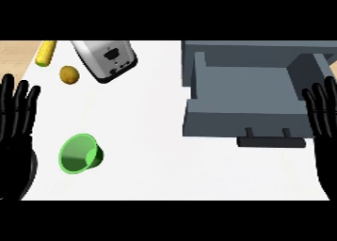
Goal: Pick up the cup, place it into the drawer and close the drawer
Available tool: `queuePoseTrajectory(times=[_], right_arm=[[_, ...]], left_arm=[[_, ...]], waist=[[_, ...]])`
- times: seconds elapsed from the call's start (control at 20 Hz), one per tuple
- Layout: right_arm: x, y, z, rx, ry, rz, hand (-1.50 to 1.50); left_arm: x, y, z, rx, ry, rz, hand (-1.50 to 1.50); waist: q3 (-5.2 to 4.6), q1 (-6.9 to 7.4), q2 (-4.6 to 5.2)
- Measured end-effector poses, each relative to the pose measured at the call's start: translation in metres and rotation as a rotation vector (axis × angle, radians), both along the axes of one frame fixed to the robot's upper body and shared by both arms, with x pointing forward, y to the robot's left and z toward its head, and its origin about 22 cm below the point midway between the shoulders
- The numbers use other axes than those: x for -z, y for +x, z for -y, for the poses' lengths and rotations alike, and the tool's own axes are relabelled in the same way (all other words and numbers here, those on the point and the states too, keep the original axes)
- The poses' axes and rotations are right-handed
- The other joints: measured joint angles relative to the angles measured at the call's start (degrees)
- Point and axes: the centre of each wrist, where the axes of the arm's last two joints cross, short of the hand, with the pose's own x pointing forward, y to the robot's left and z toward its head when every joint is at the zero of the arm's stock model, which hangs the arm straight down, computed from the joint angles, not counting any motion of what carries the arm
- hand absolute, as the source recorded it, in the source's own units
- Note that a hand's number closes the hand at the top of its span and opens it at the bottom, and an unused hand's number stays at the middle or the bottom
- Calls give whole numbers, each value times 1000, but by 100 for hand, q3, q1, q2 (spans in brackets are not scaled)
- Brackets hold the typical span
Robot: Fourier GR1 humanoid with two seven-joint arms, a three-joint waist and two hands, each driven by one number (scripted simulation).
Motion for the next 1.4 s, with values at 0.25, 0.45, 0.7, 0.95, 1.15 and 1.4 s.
queuePoseTrajectory(times=[0.25, 0.45, 0.7, 0.95, 1.15, 1.4], right_arm=[[0, 4, 0, -35, -5, 0, -150], [-1, 3, -10, -102, 19, -26, -150], [-4, 10, -12, -139, 39, -48, -150], [-4, 14, -13, -147, 47, -48, -150], [-2, 15, -12, -155, 41, -51, -150], [-6, 20, -12, -154, 48, -50, -150]], left_arm=[[7, -4, 5, -70, 9, -13, -150], [11, -11, 11, -101, -89, -56, -150], [11, -22, 16, -119, -156, -94, -150], [16, -15, 30, -117, -175, -102, -150], [22, -8, 30, -127, -181, -105, -150], [25, -4, 25, -139, -190, -117, -150]], waist=[[42, -48, -158], [51, -51, -201], [53, -55, -217], [56, -69, -221], [57, -71, -221], [56, -69, -221]])
